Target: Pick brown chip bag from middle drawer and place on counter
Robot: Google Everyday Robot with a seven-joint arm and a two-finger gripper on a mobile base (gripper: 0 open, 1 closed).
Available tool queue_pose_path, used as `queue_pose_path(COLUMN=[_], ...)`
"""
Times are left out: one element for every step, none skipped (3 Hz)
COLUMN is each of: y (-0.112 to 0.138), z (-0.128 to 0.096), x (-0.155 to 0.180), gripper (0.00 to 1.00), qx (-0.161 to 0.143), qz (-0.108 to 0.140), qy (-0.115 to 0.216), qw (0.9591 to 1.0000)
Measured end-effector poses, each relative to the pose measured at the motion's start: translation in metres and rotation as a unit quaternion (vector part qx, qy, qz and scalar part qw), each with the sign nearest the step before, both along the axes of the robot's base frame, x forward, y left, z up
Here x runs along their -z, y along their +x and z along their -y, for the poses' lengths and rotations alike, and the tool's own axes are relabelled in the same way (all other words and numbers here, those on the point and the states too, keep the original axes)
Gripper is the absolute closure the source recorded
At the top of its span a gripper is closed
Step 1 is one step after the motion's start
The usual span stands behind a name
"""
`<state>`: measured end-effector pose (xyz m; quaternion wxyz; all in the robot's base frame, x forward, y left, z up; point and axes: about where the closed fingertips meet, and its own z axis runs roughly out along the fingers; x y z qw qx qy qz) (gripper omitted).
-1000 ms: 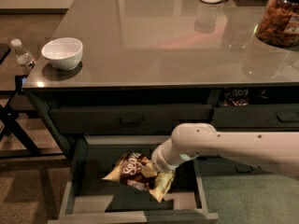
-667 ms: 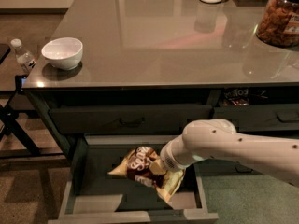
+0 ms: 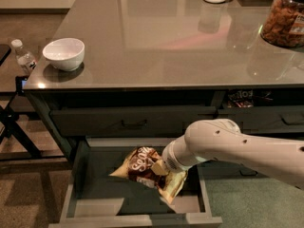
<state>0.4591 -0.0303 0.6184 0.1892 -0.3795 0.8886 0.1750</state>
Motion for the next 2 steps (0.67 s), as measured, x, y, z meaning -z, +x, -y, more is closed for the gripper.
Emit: queue_pose_path(y=[0.006, 0.006], z=[0.0, 0.017], x=[-0.025, -0.078], gripper=[1.0, 1.0], qx=[0.01, 0.038], qz=[0.018, 0.051], qy=[0.001, -0.002], qw=[0.9998, 0.998])
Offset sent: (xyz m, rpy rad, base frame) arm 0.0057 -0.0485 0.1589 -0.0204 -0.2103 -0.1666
